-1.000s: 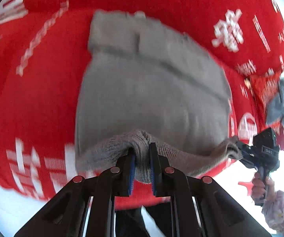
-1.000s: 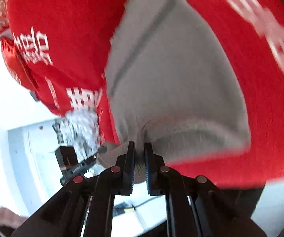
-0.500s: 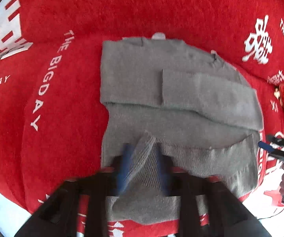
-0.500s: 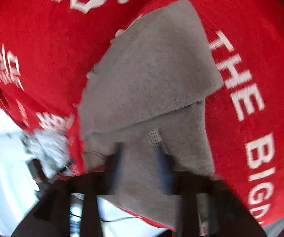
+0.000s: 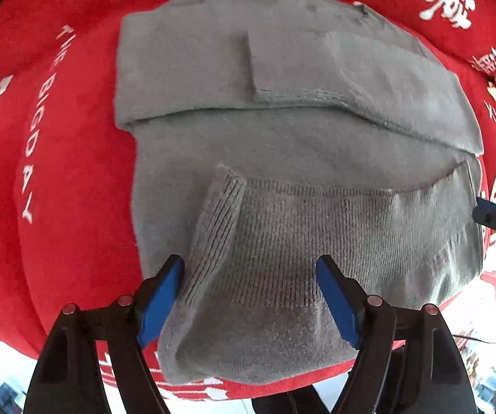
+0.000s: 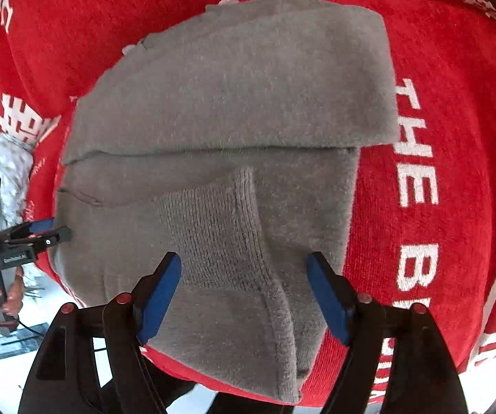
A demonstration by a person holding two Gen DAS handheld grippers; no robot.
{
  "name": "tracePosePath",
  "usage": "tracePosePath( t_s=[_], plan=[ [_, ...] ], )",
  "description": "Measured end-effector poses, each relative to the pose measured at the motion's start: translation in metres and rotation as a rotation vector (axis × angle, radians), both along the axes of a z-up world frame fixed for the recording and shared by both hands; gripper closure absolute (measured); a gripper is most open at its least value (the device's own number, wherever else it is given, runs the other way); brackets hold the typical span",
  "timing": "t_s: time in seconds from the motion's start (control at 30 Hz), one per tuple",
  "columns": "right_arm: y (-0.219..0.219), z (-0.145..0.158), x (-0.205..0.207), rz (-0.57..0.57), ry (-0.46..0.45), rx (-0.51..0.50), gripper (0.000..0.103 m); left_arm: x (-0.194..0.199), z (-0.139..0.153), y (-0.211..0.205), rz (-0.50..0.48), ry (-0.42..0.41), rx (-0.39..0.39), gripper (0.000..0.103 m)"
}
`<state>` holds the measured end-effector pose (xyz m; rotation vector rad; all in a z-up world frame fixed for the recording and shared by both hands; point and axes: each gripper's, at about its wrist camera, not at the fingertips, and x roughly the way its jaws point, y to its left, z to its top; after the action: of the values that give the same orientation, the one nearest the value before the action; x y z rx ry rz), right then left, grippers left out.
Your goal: Fold small clothes
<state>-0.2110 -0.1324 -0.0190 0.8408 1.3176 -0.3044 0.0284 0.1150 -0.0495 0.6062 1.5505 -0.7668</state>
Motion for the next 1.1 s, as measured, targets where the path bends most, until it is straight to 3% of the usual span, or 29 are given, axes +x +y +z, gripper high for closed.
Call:
tracePosePath(
  t_s=[0.03, 0.1, 0.17, 0.2, 0.23, 0.27, 0.53, 0.63, 0.77, 0.93, 1.1],
  plan=[
    [0.002, 0.001, 0.003, 0.01, 0.004, -0.014, 0.026, -0.001, -0.001, -0.001, -0.013, 0.004, -0.008, 0.024],
    [0.011, 0.004, 0.01, 0.056, 0.011, -0.06, 0.03, -0.001, -0.001, -0.004, -0.047, 0.006, -0.037, 0.037],
    [0.02, 0.003, 0.015, 0.096, 0.051, -0.118, 0.039, -0.001, -0.004, -0.006, -0.081, 0.011, -0.037, 0.077],
    [0.027, 0.0, 0.018, 0.123, 0.097, -0.155, 0.046, 0.0, -0.004, -0.004, -0.089, -0.001, -0.033, 0.086],
    [0.032, 0.002, 0.02, 0.148, 0.123, -0.208, 0.065, 0.003, -0.003, -0.002, -0.091, -0.005, -0.038, 0.092],
    [0.036, 0.007, 0.021, 0.159, 0.117, -0.213, 0.096, 0.007, 0.002, 0.002, -0.086, 0.002, -0.063, 0.095],
    [0.051, 0.089, 0.015, 0.104, 0.049, -0.392, 0.095, 0.036, 0.076, 0.016, -0.11, -0.067, -0.237, 0.095],
    [0.031, 0.125, 0.022, 0.077, -0.013, -0.463, 0.095, 0.058, 0.111, 0.007, -0.092, -0.138, -0.306, 0.095],
    [-0.012, 0.141, 0.063, 0.087, -0.066, -0.504, 0.095, 0.096, 0.134, -0.03, -0.034, -0.219, -0.366, 0.095],
    [-0.067, 0.111, 0.129, 0.126, -0.079, -0.519, 0.095, 0.13, 0.109, -0.085, -0.007, -0.301, -0.346, 0.095],
    [-0.107, 0.032, 0.166, 0.12, -0.006, -0.398, 0.095, 0.15, 0.028, -0.123, 0.048, -0.292, -0.207, 0.095]
  ],
)
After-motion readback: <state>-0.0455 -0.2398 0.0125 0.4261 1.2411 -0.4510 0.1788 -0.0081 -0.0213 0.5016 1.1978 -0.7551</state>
